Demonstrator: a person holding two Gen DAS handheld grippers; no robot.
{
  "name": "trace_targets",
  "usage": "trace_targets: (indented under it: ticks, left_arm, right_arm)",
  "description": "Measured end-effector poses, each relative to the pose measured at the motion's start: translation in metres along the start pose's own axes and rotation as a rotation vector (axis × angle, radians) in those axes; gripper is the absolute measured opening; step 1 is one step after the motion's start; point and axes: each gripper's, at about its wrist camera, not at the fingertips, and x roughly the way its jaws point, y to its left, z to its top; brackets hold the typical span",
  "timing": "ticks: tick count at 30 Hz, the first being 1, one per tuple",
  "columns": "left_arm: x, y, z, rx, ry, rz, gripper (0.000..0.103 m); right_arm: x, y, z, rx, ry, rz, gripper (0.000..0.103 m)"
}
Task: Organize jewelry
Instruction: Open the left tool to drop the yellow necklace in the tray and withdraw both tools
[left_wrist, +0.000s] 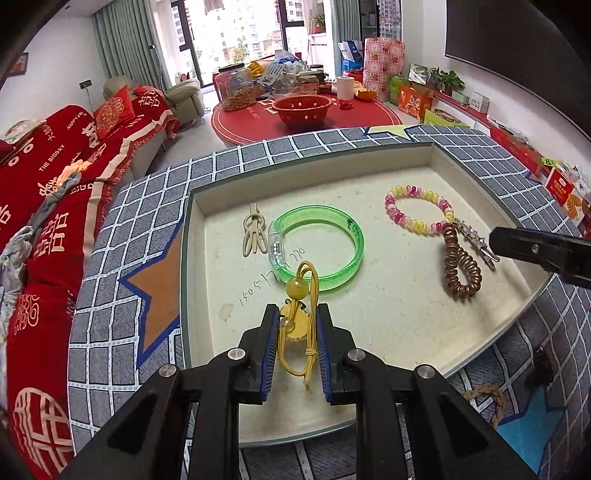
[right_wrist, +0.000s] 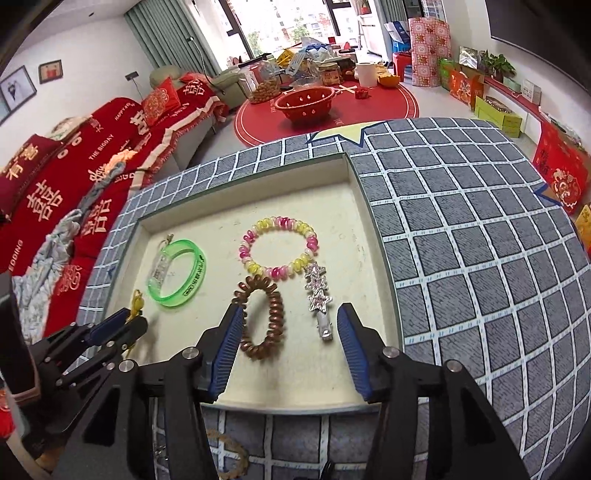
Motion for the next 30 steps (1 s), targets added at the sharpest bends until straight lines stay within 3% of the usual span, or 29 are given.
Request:
trace_targets:
  ticks: [16, 17, 18, 20, 26, 30]
  left_arm:
    - [-0.003, 0.001, 0.01, -0.043, -0.03, 0.017, 0.034]
    - [-0.005, 0.002, 0.01, -0.051, -0.037, 0.014, 0.062]
    - [-0.008, 0.003, 0.011, -0.062, -0.051, 0.018, 0.103]
    - [-0.022, 0.006, 0.01, -0.081, -0.126, 0.047, 0.103]
    - [-0.037, 0.007, 0.012, -0.069, -0.143, 0.045, 0.103]
    - [-0.053, 0.009, 0.005, -0.082, -0.162, 0.047, 0.103]
  right_arm:
    - [-0.066, -0.009, -0.034, 0.04, -0.065, 0.048, 0.057]
    - [-0.069, -0.009, -0.036, 0.041, -0.067, 0.049, 0.057]
    - [-0.073, -0.01, -0.039, 0.044, -0.071, 0.051, 0.057]
    - [-0.077, -0.012, -0.044, 0.051, -0.074, 0.054, 0.057]
    - [-0.079, -0.015, -0.055, 0.07, -0.06, 0.044, 0.057]
    - [-0.083, -0.016, -0.063, 0.073, -0.072, 0.031, 0.087]
